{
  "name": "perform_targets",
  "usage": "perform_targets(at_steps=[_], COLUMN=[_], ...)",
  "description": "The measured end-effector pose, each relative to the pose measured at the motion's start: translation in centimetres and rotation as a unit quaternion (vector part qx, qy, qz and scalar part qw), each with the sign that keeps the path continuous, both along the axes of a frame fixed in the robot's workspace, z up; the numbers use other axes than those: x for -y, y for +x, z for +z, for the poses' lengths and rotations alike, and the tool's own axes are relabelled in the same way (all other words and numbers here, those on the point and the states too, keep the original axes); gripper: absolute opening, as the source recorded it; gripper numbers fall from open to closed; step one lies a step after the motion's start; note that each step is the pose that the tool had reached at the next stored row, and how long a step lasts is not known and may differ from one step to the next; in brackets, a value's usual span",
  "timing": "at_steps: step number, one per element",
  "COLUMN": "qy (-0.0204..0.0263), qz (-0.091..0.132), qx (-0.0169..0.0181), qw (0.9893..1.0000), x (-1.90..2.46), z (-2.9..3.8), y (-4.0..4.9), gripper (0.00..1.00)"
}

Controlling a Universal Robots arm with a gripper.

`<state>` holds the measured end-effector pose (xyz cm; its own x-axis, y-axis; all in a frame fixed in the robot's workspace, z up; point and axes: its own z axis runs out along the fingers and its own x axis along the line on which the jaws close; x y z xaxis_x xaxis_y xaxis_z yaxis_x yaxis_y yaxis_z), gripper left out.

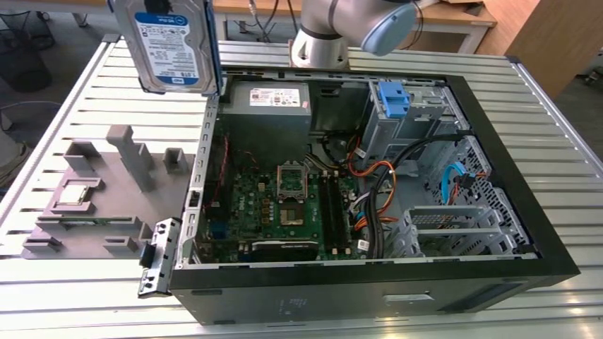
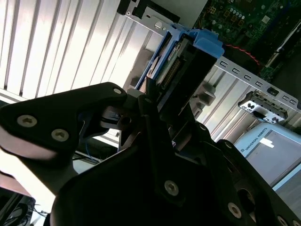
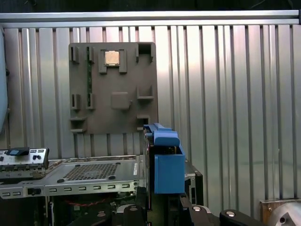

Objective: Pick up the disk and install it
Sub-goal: 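Pick up the disk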

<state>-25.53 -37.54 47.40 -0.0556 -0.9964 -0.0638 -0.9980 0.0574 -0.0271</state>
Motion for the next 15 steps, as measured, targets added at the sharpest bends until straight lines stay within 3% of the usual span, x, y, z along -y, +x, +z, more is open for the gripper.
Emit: perform_targets(at_steps=[15], qy=[0.0], qz=[0.0], qx=[-0.0008], qw=[1.0], x=[0.34], z=[-0.01], y=[4.73], gripper=[0.35])
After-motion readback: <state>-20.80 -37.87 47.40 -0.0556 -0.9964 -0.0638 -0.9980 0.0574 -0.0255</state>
